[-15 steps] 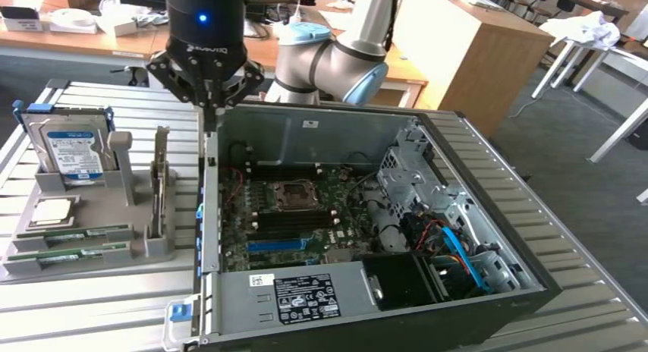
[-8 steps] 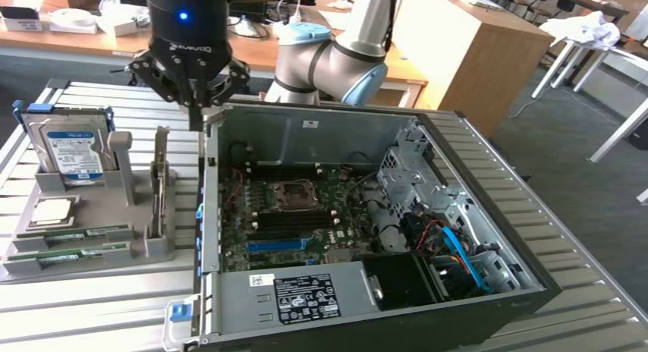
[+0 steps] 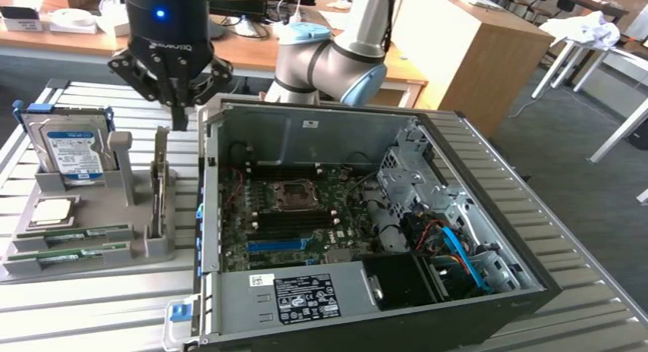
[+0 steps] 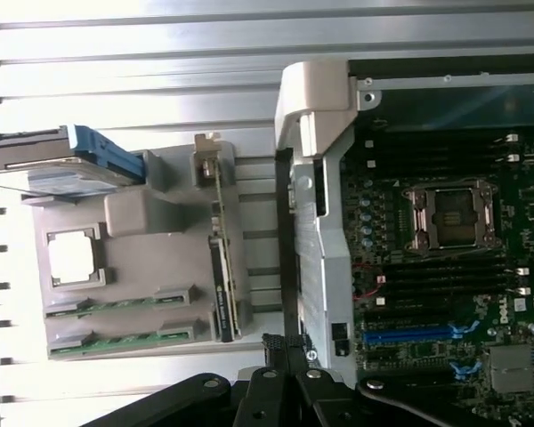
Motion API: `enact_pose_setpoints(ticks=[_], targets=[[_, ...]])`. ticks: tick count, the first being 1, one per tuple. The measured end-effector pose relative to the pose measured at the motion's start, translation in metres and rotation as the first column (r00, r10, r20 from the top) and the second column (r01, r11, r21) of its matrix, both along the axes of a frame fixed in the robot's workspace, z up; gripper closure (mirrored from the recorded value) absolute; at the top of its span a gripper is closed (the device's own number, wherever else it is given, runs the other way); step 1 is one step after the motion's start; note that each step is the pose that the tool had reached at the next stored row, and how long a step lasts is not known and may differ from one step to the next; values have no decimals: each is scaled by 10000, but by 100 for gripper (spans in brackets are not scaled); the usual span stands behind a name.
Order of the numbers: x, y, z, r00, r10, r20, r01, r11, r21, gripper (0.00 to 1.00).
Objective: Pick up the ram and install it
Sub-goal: 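Reach for the ram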
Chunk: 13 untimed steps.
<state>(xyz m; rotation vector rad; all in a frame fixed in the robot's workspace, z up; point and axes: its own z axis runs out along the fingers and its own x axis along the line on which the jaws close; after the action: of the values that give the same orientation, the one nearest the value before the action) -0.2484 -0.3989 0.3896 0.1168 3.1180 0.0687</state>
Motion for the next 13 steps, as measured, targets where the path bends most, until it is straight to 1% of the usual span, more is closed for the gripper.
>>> enact_pose_setpoints(ticks=[13], targets=[[-265, 0, -14, 10000, 0, -48, 0, 10000, 0, 90]])
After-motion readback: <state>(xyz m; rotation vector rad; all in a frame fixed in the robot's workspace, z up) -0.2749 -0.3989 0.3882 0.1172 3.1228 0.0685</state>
